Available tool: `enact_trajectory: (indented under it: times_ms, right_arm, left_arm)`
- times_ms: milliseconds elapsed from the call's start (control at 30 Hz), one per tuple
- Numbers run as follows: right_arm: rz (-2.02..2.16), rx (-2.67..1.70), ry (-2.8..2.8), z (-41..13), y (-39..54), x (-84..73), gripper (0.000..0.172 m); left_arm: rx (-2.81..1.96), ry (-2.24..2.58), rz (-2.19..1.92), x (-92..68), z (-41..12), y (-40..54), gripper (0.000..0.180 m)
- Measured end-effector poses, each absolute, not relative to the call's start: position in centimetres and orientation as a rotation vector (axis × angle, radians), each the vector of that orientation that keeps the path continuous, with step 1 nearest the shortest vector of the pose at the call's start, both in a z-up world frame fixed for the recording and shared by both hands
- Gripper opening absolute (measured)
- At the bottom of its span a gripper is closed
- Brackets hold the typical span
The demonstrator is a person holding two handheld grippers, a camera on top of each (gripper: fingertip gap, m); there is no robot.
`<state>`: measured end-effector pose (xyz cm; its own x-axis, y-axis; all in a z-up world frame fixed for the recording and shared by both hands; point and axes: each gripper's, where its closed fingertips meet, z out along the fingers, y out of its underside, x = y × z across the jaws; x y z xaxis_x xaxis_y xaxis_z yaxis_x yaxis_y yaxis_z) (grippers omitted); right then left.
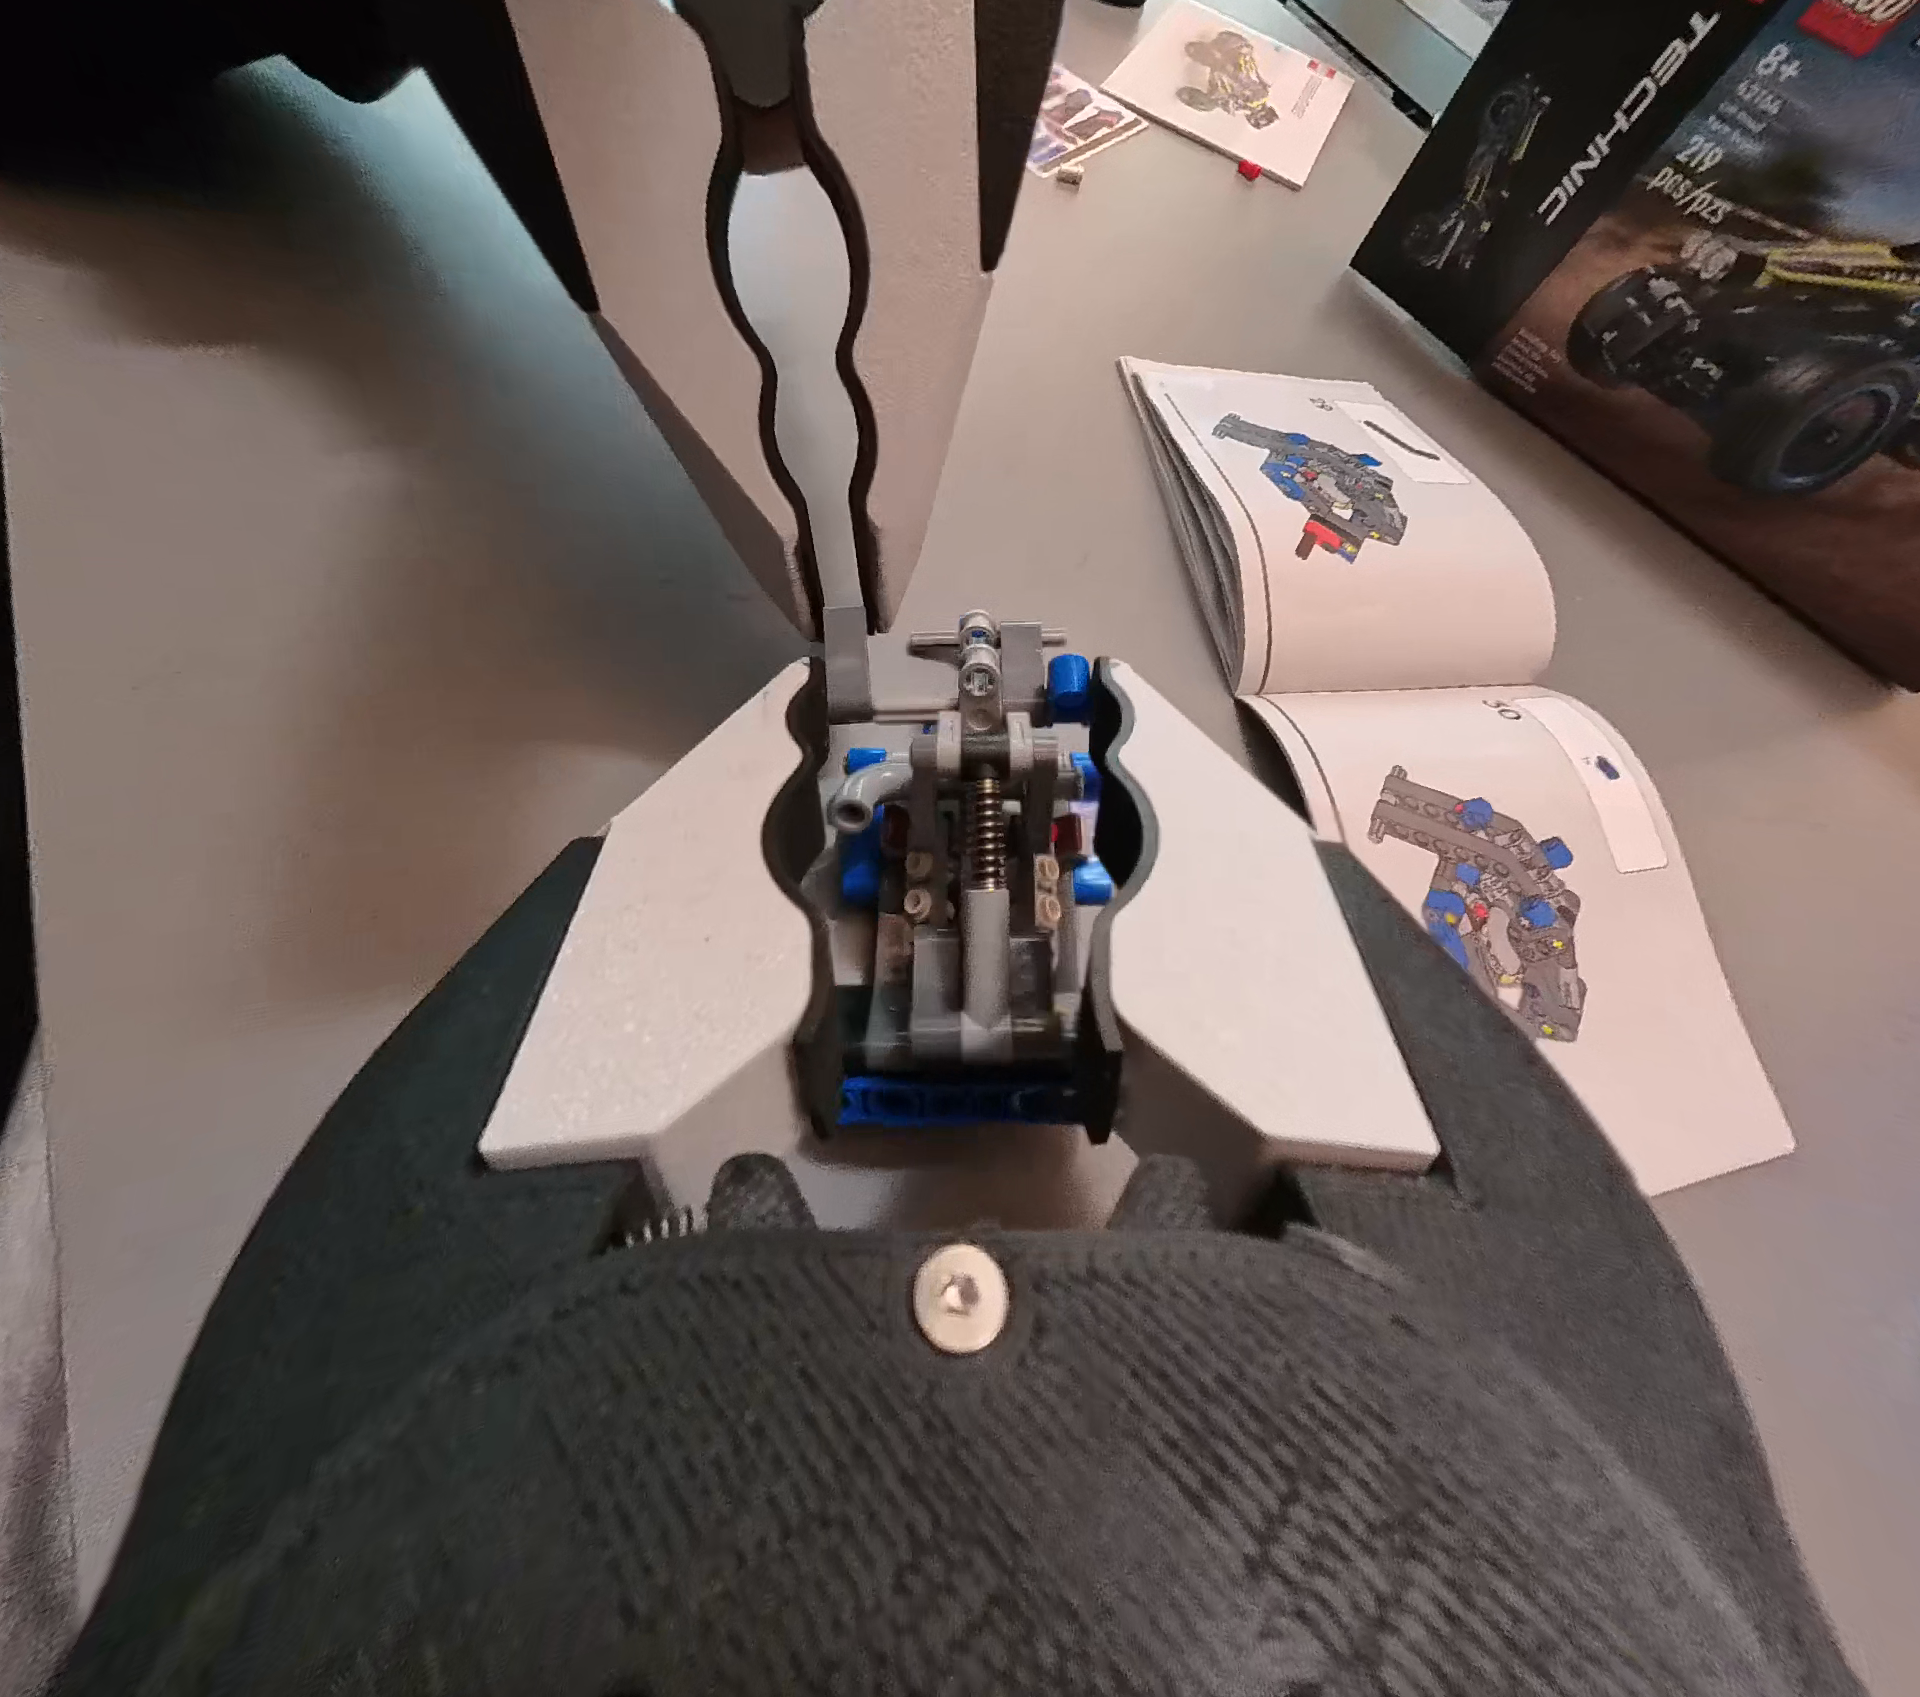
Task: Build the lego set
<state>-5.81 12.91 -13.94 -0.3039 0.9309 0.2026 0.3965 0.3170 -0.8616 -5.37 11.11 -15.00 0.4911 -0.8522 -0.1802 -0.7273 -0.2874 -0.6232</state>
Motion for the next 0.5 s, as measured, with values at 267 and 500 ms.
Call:
enact_trajectory:
  times_ms: [267,500]
  right_arm:
    - [0.965,-1.184,-1.858,-14.13,12.59,-5.81,0.050]
    - [0.945,-1.164,-1.855,-14.07,12.70,-5.92,0.048]
  left_arm:
    - [-2.075,1.368,-0.234,-5.58,-15.58,10.77,0.005]
    - [-2.071,1.351,-0.237,-5.33,-15.67,11.06,0.005]
